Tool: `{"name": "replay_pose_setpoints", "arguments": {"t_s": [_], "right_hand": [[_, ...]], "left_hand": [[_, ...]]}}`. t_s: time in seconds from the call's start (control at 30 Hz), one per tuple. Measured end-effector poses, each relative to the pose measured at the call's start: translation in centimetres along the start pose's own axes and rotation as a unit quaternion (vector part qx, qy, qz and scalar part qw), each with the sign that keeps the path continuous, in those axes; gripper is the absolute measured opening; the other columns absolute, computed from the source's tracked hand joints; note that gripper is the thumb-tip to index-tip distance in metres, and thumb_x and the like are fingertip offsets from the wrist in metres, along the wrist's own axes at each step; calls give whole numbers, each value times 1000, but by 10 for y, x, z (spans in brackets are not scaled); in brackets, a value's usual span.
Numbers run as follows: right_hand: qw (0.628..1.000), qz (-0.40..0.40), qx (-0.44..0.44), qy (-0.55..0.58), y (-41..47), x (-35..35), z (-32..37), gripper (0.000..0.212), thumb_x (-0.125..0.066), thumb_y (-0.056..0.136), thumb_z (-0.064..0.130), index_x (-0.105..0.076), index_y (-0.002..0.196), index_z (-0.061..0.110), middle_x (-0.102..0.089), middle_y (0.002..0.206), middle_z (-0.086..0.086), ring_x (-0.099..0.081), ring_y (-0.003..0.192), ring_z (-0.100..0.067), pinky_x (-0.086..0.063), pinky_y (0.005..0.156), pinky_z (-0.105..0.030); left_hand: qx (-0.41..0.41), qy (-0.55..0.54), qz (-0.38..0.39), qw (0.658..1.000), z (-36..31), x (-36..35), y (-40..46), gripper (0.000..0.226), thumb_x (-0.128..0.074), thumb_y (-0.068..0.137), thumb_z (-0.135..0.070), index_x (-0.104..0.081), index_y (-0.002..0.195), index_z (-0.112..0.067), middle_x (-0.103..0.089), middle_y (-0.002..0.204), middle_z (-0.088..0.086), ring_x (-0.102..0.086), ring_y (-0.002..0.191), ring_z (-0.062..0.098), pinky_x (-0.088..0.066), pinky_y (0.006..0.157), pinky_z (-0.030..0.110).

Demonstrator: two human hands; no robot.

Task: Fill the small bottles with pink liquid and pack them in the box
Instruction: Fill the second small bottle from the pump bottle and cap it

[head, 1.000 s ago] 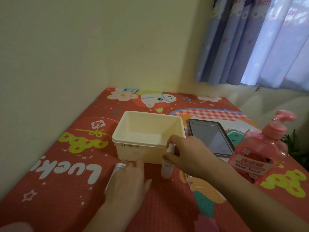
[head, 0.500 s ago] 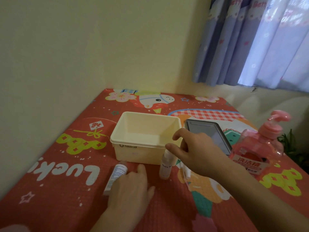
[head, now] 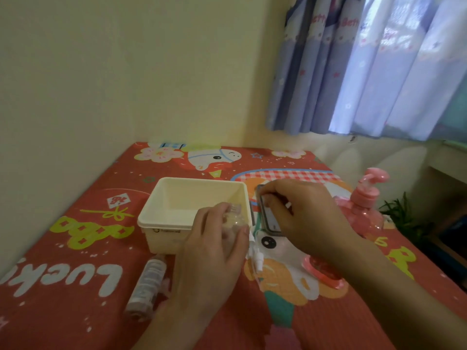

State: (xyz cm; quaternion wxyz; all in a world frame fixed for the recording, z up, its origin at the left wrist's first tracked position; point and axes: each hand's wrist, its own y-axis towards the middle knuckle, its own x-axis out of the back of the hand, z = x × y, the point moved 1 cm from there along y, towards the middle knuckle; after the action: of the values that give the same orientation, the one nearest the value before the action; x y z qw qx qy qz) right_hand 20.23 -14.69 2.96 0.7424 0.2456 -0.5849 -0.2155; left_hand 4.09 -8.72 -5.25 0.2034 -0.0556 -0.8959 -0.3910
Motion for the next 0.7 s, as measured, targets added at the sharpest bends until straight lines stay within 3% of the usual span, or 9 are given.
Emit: {"name": "replay_pose_setpoints", "arguments": {"t_s": [0.13, 0.23, 0.3, 0.43, 0.57, 0.7], "right_hand": [[994, -110, 23, -6, 6, 37, -2, 17, -65, 92, 7, -75, 105, 12, -76, 93, 1, -66, 76, -14, -52, 69, -25], [986, -166, -10, -9, 12, 66, -15, 17, -62, 93, 14, -73, 106, 18, -75, 90, 6, -67, 73, -11, -52, 66, -21], [981, -186, -54, -9, 15, 81, -31, 18, -60, 94, 17, -72, 106, 21, -76, 89, 8, -68, 74, -8, -54, 69, -20], [967, -138, -206, 55, 15, 93, -75, 17, -56, 95, 26, -72, 94, 28, -75, 82, 10, -70, 64, -10, -59, 74, -43], [941, -82, -265, 195, 0, 80, -98, 25, -58, 95, 28, -73, 78, 17, -75, 76, -1, -69, 67, -18, -55, 62, -34], [889, -93, -262, 365, -13, 68, -102, 22, -60, 88, 23, -70, 79, 7, -71, 76, -12, -71, 73, -34, -51, 63, -38]], "left_hand": [[-5, -90, 20, 996, -19, -20, 10, 37, -51, 92, -51, -50, 124, -34, -50, 104, -17, -61, 81, 2, -57, 66, 34], [4, -134, 59, 989, -30, -35, 15, 43, -49, 92, -56, -54, 126, -29, -54, 104, -15, -62, 84, 6, -58, 70, 36], [5, -146, 91, 985, -36, -43, 18, 40, -48, 91, -58, -53, 125, -36, -58, 105, -16, -63, 88, 6, -58, 72, 37], [-10, -178, 150, 973, -47, -58, 24, 37, -43, 96, -59, -50, 128, -42, -63, 110, -19, -62, 102, 2, -56, 83, 34], [-10, -212, 207, 955, -52, -76, 28, 36, -42, 99, -57, -46, 132, -45, -60, 115, -20, -61, 106, 1, -56, 85, 38], [-2, -255, 242, 936, -52, -88, 30, 33, -45, 100, -54, -41, 133, -52, -54, 115, -27, -59, 108, -2, -60, 81, 41]]}}
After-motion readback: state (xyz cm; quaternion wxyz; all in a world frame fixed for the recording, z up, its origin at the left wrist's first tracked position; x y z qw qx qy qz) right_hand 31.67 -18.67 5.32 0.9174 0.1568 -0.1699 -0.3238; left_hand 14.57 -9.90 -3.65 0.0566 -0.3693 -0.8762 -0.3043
